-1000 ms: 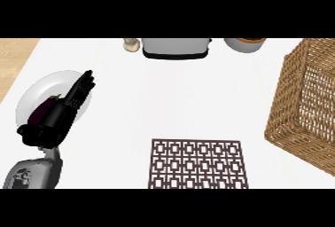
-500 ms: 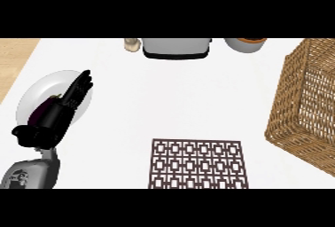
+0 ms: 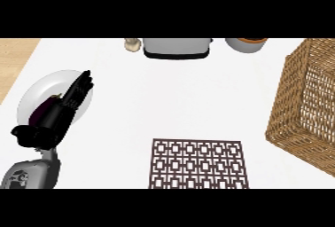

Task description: Pick the lemon from the placemat and place it in the basket

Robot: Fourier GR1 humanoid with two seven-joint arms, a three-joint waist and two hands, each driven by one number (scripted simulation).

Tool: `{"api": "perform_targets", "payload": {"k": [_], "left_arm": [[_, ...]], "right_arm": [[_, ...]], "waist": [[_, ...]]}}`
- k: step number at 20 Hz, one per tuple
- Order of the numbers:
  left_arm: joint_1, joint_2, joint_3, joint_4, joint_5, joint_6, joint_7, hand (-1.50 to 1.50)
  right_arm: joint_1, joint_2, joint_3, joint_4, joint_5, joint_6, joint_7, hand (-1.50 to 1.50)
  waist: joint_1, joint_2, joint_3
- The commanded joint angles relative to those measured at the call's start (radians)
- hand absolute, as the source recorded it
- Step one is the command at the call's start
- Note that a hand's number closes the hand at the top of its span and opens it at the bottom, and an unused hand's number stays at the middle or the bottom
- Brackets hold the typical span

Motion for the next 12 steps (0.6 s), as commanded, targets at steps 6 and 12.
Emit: {"api": "perform_targets", "payload": {"k": [6,12], "left_arm": [[0.013,0.000,-0.008,-0.034,-0.018,0.007,0.017,0.00],[0.031,-0.003,-0.008,-0.017,-0.026,0.006,-0.023,0.00]], "right_arm": [[-0.084,-0.115,0.014,0.076,-0.108,0.064,-0.062,-1.50],[-0.073,-0.071,-0.061,0.014,-0.236,0.044,-0.016,-1.50]], "waist": [[-0.001,-0.002,0.000],[-0.008,-0.004,-0.001]]}}
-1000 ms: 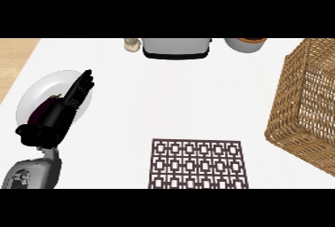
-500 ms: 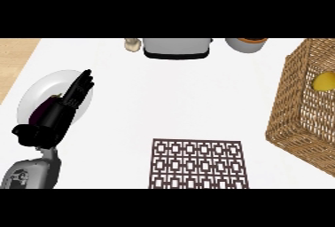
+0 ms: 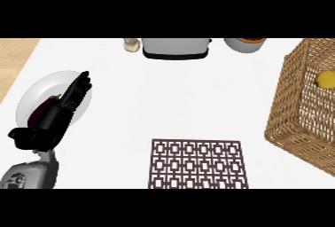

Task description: Pick the lemon from the placemat and place it in the basket

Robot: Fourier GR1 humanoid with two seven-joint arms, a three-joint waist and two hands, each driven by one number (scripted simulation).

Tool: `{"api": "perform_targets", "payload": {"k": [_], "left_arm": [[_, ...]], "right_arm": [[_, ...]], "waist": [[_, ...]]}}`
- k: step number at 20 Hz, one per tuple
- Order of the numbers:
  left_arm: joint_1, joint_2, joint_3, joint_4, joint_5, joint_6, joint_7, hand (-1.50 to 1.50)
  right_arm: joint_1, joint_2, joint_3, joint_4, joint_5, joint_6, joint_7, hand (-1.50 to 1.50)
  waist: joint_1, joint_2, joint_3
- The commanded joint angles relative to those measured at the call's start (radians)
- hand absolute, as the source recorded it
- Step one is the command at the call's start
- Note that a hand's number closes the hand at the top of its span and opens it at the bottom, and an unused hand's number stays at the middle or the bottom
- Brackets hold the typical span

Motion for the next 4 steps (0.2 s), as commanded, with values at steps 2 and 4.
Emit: {"api": "perform_targets", "payload": {"k": [2,4], "left_arm": [[0.022,0.018,0.019,0.000,0.009,-0.013,-0.020,0.00],[-0.023,-0.024,-0.015,0.052,-0.041,0.036,-0.027,0.00]], "right_arm": [[0.004,-0.067,-0.091,-0.007,-0.123,0.070,0.095,-1.50],[0.057,-0.095,-0.129,0.035,-0.178,0.141,0.066,-1.50]], "waist": [[-0.006,-0.002,0.000],[-0.013,0.000,0.000]]}}
